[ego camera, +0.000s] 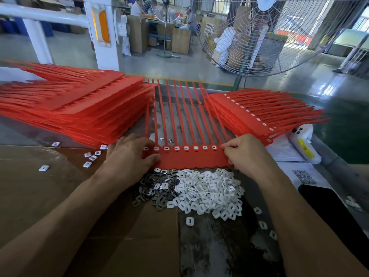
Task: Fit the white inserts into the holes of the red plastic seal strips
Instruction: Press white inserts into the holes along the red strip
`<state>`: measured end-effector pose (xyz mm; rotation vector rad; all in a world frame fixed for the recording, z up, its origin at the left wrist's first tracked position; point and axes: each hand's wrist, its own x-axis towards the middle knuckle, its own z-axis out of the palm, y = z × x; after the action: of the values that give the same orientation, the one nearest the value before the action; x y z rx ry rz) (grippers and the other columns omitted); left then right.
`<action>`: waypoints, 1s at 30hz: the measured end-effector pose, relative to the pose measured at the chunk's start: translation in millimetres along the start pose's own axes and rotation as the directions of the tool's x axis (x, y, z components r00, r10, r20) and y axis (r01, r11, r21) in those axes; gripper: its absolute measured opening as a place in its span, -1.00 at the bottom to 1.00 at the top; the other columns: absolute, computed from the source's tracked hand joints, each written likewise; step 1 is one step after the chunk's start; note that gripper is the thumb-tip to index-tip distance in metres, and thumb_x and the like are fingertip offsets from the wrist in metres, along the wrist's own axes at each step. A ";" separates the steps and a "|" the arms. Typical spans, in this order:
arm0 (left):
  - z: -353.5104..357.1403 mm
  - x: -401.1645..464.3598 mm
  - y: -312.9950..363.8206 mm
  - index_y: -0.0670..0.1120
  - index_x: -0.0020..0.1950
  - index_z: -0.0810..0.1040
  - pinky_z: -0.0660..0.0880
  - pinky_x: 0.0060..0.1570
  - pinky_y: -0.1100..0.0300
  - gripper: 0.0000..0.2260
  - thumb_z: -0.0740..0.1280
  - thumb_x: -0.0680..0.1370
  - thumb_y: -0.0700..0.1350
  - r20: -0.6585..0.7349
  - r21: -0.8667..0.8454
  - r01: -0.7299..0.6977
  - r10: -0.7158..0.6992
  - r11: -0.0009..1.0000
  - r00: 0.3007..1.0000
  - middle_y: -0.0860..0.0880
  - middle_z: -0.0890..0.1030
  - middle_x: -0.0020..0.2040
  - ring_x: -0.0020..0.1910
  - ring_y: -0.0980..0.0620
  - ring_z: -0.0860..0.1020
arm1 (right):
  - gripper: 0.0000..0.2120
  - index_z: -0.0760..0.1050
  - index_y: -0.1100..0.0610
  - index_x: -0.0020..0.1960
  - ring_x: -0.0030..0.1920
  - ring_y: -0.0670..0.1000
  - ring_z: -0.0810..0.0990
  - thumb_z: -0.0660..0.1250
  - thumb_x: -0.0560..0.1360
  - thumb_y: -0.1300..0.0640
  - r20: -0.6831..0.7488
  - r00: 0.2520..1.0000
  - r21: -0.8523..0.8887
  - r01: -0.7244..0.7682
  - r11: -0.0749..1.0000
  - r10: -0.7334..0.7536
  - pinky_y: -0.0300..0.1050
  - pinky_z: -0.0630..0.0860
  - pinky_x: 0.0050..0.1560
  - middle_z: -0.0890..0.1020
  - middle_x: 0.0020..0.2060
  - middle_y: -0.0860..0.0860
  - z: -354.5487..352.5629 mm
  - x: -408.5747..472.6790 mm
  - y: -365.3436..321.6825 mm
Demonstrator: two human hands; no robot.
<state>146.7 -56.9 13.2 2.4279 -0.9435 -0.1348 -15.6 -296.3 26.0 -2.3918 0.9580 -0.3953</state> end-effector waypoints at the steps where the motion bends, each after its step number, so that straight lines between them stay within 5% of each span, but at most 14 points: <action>1: -0.1 -0.1 0.3 0.13 0.39 0.51 0.22 0.48 -0.14 -0.59 0.37 0.56 0.19 0.001 -0.003 0.000 0.000 1.000 1.000 0.07 0.43 0.44 0.45 0.00 0.31 | -0.73 0.73 -0.03 0.10 -0.16 -0.05 0.65 0.28 0.56 0.15 -0.002 1.000 -0.013 0.016 1.000 -0.016 0.09 0.66 0.04 0.61 -0.31 -0.21 0.2 -1.2 0.5; 5: -0.2 1.1 0.0 0.12 0.39 0.51 0.21 0.49 -0.14 -0.59 0.37 0.57 0.18 -0.010 0.007 0.002 -0.002 1.000 1.000 0.07 0.43 0.44 0.46 -0.01 0.31 | -0.84 0.73 -0.07 0.05 -0.18 -0.22 0.66 0.40 0.57 0.09 0.012 0.982 0.036 0.186 0.982 -0.187 -0.11 0.60 -0.05 0.68 -0.28 -0.25 -8.0 -6.6 -5.4; 9: 1.6 1.0 -1.1 0.12 0.39 0.51 0.20 0.49 -0.12 -0.60 0.37 0.58 0.17 -0.017 0.000 -0.001 0.001 1.000 1.000 0.07 0.43 0.44 0.45 0.00 0.31 | -0.99 0.73 -0.15 -0.09 -0.14 -0.24 0.68 0.53 0.50 -0.06 0.379 0.874 0.110 0.286 0.952 -0.306 -0.09 0.56 0.01 0.73 -0.17 -0.25 -19.6 -15.9 -17.3; 12: 2.3 1.5 -2.4 0.15 0.39 0.50 0.18 0.50 -0.13 -0.61 0.36 0.58 0.18 -0.016 -0.006 -0.007 0.007 1.000 1.000 0.09 0.43 0.44 0.46 0.01 0.30 | -0.93 0.73 -0.10 -0.09 -0.23 -0.20 0.65 0.59 0.44 -0.02 0.447 0.841 0.093 0.296 0.951 -0.305 -0.15 0.54 -0.11 0.72 -0.22 -0.17 -18.1 -17.6 -20.2; 20: 3.2 2.6 -2.2 0.15 0.37 0.52 0.22 0.48 -0.16 -0.61 0.36 0.56 0.20 -0.018 -0.007 -0.007 0.007 1.000 1.000 0.08 0.44 0.42 0.45 -0.01 0.31 | -0.94 0.71 -0.08 -0.15 -0.27 -0.22 0.61 0.55 0.49 0.05 0.391 0.852 0.175 0.303 0.937 -0.349 -0.20 0.49 -0.18 0.72 -0.24 -0.13 -13.5 -17.5 -17.8; 24: 2.6 2.1 -1.7 0.15 0.37 0.52 0.20 0.48 -0.15 -0.61 0.37 0.56 0.19 -0.015 -0.009 -0.001 0.001 1.000 1.000 0.08 0.44 0.42 0.45 -0.01 0.31 | -0.91 0.69 0.00 -0.15 -0.36 -0.12 0.60 0.50 0.52 0.13 0.245 0.924 0.359 0.194 0.913 -0.292 -0.34 0.44 -0.37 0.72 -0.27 -0.02 -13.9 -15.4 -11.7; 30: 1.5 2.0 -1.0 0.15 0.40 0.50 0.18 0.49 -0.13 -0.59 0.36 0.57 0.19 -0.005 -0.005 0.004 -0.004 1.000 1.000 0.09 0.42 0.44 0.46 0.00 0.29 | -0.84 0.66 0.09 -0.08 -0.42 -0.09 0.53 0.39 0.55 0.32 -0.036 0.994 0.499 0.110 0.859 -0.106 -0.20 0.46 -0.49 0.70 -0.30 0.04 -13.3 -2.1 -0.9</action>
<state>148.4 -58.2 11.5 2.4242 -0.9354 -0.1321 -22.5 -299.0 37.3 -1.9662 0.6243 -0.6133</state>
